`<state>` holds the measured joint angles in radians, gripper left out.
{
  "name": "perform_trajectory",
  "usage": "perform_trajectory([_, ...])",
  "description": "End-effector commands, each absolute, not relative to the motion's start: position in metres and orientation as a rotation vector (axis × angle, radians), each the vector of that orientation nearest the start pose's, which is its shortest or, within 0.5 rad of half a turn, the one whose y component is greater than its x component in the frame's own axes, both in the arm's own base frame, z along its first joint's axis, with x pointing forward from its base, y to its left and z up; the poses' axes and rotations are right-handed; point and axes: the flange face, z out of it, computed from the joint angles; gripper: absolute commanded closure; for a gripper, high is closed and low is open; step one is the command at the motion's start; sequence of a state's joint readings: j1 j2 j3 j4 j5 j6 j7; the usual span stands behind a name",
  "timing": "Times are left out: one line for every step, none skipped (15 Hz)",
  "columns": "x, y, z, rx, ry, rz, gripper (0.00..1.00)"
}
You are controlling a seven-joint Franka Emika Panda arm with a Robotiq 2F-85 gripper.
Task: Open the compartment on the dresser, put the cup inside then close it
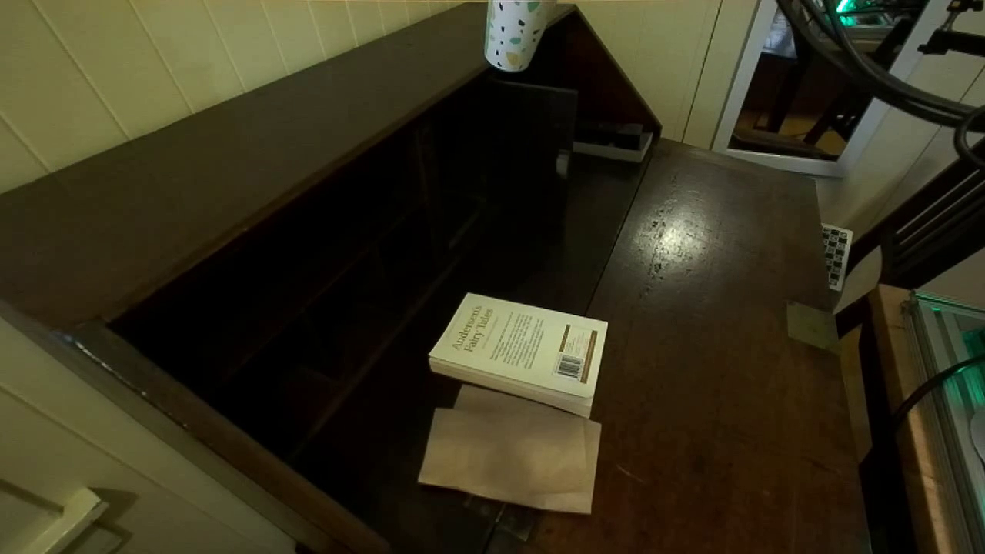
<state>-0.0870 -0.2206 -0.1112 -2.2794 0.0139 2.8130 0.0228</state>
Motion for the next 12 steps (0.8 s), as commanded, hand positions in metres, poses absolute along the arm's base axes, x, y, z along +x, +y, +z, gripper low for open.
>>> perform_trajectory([0.522,-0.085,0.522,-2.899,0.316,-1.111,0.99])
perform_trajectory([0.525,-0.081,0.517,-2.896,0.319,-1.093,0.99])
perform_trajectory([0.528,-0.078,0.510,-2.892,0.323,-1.059,0.99])
perform_trajectory([0.531,-0.075,0.503,-2.890,0.327,-1.030,0.99])
perform_trajectory([0.533,-0.073,0.496,-2.892,0.337,-0.997,0.99])
perform_trajectory([0.535,-0.071,0.488,-2.891,0.346,-0.959,0.99])
perform_trajectory([0.537,-0.070,0.481,-2.895,0.357,-0.927,0.99])
perform_trajectory([0.538,-0.070,0.474,-2.903,0.366,-0.893,0.99])
perform_trajectory([0.539,-0.070,0.468,-2.912,0.372,-0.865,0.99])
perform_trajectory([0.540,-0.072,0.461,-2.923,0.380,-0.842,0.99])
perform_trajectory([0.541,-0.072,0.454,-2.928,0.385,-0.812,0.99])
perform_trajectory([0.541,-0.074,0.447,-2.937,0.393,-0.785,0.99])
